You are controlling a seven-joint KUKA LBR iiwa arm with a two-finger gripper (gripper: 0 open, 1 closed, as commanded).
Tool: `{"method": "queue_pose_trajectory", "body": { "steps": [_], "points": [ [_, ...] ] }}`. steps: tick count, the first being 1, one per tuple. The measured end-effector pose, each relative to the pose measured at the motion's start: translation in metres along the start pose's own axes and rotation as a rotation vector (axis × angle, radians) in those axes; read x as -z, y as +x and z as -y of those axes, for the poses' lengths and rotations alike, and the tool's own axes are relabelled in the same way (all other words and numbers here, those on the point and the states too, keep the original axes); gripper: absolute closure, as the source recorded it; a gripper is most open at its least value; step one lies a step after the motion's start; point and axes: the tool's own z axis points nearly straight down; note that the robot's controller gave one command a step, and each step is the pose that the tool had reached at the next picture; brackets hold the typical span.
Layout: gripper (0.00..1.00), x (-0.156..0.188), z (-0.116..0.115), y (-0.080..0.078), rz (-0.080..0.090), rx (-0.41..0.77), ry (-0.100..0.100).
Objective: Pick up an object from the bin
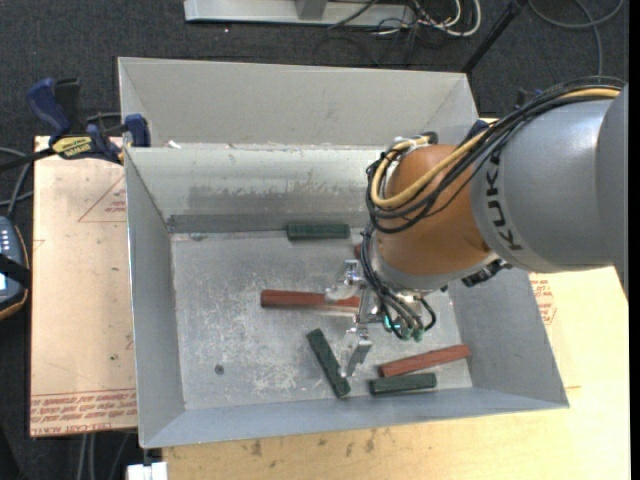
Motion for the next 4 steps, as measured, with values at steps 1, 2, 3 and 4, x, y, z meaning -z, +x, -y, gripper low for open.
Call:
{"method": "queue_pose_trajectory", "body": {
  "steps": [1, 2, 3, 4],
  "points": [
    [0.00, 0.004, 0.000, -0.002, 0.008, -0.001, 0.000],
    [1.00, -0.048, -0.036, -0.066, 0.047, 0.259, 0.000],
    [1.00, -0.048, -0.036, -0.066, 0.047, 0.259, 0.000],
    [1.00, -0.002, -0.035, -0.059, 0.008, 0.256, 0.001]
  ]
}}
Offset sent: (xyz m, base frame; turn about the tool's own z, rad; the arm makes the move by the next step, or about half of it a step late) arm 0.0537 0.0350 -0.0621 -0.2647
